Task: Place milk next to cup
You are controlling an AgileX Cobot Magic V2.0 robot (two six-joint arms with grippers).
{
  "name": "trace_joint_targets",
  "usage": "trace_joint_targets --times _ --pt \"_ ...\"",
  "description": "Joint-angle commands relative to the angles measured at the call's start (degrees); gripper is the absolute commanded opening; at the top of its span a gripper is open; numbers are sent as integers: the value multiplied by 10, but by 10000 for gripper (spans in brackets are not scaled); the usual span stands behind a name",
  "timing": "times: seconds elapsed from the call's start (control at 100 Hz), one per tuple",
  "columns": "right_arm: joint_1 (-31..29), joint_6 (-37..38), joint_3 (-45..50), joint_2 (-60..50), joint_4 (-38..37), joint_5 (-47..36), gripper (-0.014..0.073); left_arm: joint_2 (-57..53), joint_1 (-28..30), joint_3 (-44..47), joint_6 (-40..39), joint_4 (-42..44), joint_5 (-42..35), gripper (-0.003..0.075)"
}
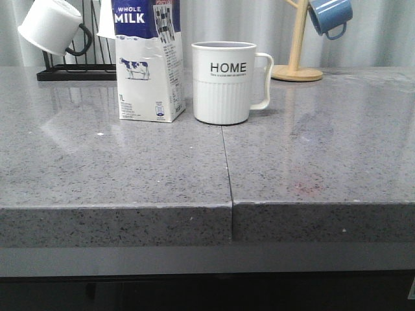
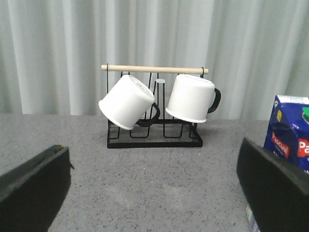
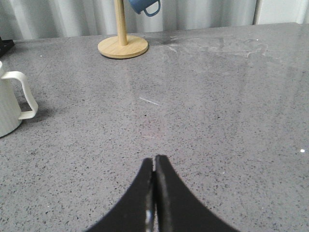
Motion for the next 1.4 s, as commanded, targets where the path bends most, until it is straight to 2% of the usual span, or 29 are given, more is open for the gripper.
trace_joint_targets --times 0.0,0.21,0.4,0.49,0.54,0.59,0.61,0.63,0.67,0.68,0.69,0.7,0.74,0.75,0.76,0.77,0.79,1.39 --pt "-4 -1 -16 3 -6 -39 -121 -34 3 7 -16 18 -30 672" --pt "-4 -1 -16 3 -6 -39 -121 -122 3 57 -101 85 -31 672" --pt "-4 -1 -16 3 -6 -39 -121 -170 3 77 -105 95 -15 670" --pt "-4 -1 -16 3 -6 -39 -121 -175 3 79 -105 95 -7 633" --pt "-4 -1 -16 3 -6 -39 -121 -175 3 79 -105 95 -4 578" --pt "-4 -1 -16 3 -6 -39 -121 -175 3 79 -105 95 0 477" --pt "-4 -1 -16 3 -6 -39 -121 -175 3 79 -105 95 0 414" --pt "-4 -1 -16 3 -6 -39 -121 -175 3 79 -105 95 0 397" --pt "-4 -1 -16 3 -6 -39 -121 -175 3 79 -105 95 0 271" --pt "-4 -1 -16 3 -6 -39 -121 -175 3 79 -105 95 0 271" --pt "-4 -1 -16 3 -6 -39 -121 -175 3 79 -105 95 0 215" --pt "-4 -1 -16 3 -6 -39 -121 -175 3 79 -105 95 0 215" --pt "-4 -1 -16 3 -6 -39 -121 -175 3 79 -105 95 0 85" --pt "-4 -1 -16 3 -6 -39 -121 -175 3 79 -105 95 0 85" --pt "-4 -1 -16 3 -6 -39 -121 -175 3 79 -105 95 0 31" --pt "-4 -1 -16 3 -6 -39 -121 -175 3 79 -105 95 0 31" --pt "-4 -1 -16 3 -6 -39 -121 -175 3 79 -105 95 0 -21" --pt "-4 -1 -16 3 -6 -39 -121 -175 3 79 -104 96 0 -20"
